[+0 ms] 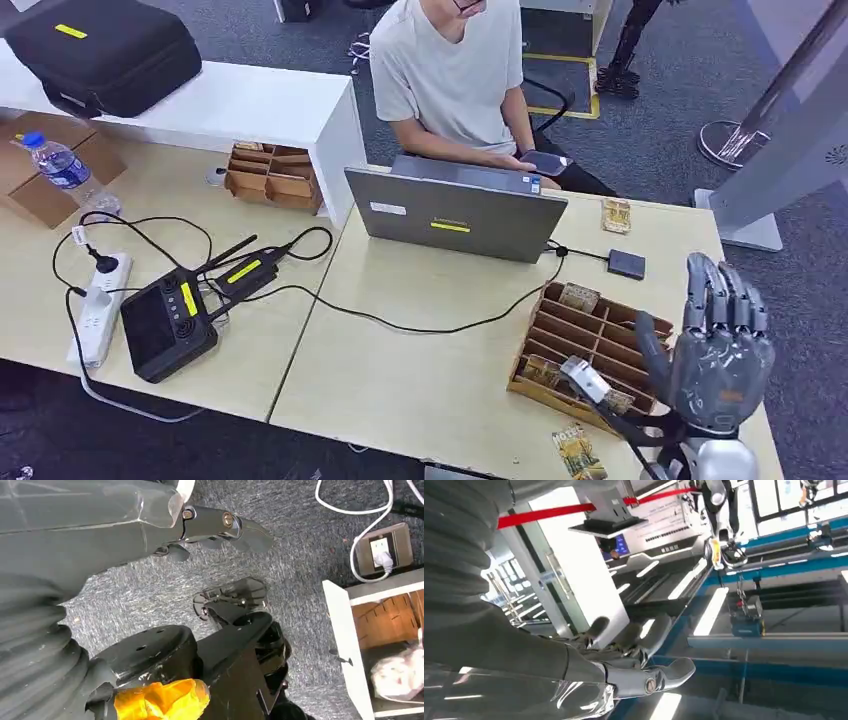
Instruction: Pass the card to the sensor for recognition and then transmit it.
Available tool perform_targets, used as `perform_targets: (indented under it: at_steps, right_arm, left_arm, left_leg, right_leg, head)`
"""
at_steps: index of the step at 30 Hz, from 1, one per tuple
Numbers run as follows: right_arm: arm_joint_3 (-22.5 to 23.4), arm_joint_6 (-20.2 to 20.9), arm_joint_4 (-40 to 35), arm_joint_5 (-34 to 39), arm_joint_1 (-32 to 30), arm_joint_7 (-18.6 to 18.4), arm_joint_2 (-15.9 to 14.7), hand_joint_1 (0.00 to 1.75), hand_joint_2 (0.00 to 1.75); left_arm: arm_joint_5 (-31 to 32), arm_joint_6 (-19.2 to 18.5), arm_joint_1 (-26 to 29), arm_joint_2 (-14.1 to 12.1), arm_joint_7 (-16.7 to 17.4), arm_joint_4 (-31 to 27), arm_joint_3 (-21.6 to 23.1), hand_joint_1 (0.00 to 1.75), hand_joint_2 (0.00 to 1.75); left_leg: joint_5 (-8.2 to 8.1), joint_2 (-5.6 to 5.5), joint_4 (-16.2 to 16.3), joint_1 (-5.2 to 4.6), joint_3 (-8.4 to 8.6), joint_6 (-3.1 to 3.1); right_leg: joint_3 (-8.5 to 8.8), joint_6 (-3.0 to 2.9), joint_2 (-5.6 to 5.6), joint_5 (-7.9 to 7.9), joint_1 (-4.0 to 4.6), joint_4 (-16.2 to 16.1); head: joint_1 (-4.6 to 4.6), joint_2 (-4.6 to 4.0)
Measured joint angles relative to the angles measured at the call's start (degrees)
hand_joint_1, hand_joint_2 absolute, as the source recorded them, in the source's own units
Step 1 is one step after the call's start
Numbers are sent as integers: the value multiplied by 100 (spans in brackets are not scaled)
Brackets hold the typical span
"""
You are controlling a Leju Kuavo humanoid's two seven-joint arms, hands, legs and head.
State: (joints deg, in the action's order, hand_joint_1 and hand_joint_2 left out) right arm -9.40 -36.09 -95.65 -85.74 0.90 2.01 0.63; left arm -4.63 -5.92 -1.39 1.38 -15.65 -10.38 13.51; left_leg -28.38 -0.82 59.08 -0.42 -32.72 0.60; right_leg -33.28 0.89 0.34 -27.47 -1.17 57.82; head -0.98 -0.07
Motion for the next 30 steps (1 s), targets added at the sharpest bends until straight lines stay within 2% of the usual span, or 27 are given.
perform_targets:
  at_steps: [3,4,5,7,8,12,15,30]
  right_arm:
    - [-52,132,-177,-7,-66,-4,0,0,175]
    - [-68,377,-194,-7,-73,-44,-7,0,175]
    - [-83,840,-185,11,-77,-140,-26,0,175]
    - [-105,2057,-85,126,-58,-373,-129,0,175]
    - [-109,2386,1,184,-57,-420,-186,0,175]
    - [-122,3039,322,350,117,-444,-418,0,175]
    - [-142,3285,503,422,257,-442,-538,0,175]
    - [-361,3602,938,536,807,-442,-675,0,175]
  left_arm:
    - [-2,7,0,-2,0,0,0,0,175]
    - [-7,7,0,-2,0,0,0,0,175]
    - [-18,7,-1,-2,-2,0,0,0,175]
    - [-41,2,-2,2,-9,0,0,0,175]
    - [-44,2,-2,2,-9,0,0,0,175]
    - [-68,7,8,2,-9,0,0,0,175]
    - [-85,6,6,2,-9,0,0,0,175]
    - [-109,9,1,2,-44,0,0,0,175]
  left_leg:
    - [0,0,0,-1,0,0]
    - [0,2,0,0,0,0]
    - [0,2,0,0,0,0]
    - [0,0,0,0,0,0]
    - [0,-7,0,-1,-2,0]
    - [3,-3,0,-1,-3,-3]
    - [3,-5,1,-1,-3,-3]
    - [3,-5,0,2,-1,-4]
  right_leg:
    - [0,0,0,0,0,0]
    - [0,0,0,0,0,0]
    - [0,0,0,0,0,0]
    - [0,0,0,0,0,-1]
    - [0,0,-6,0,0,-1]
    - [1,-3,-5,3,0,0]
    - [0,-3,-5,3,0,0]
    - [-1,-4,-3,3,2,1]
  head:
    - [0,0]
    - [-2,0]
    - [-2,0]
    - [0,0]
    - [0,0]
    - [-2,0]
    - [0,0]
    - [-2,0]
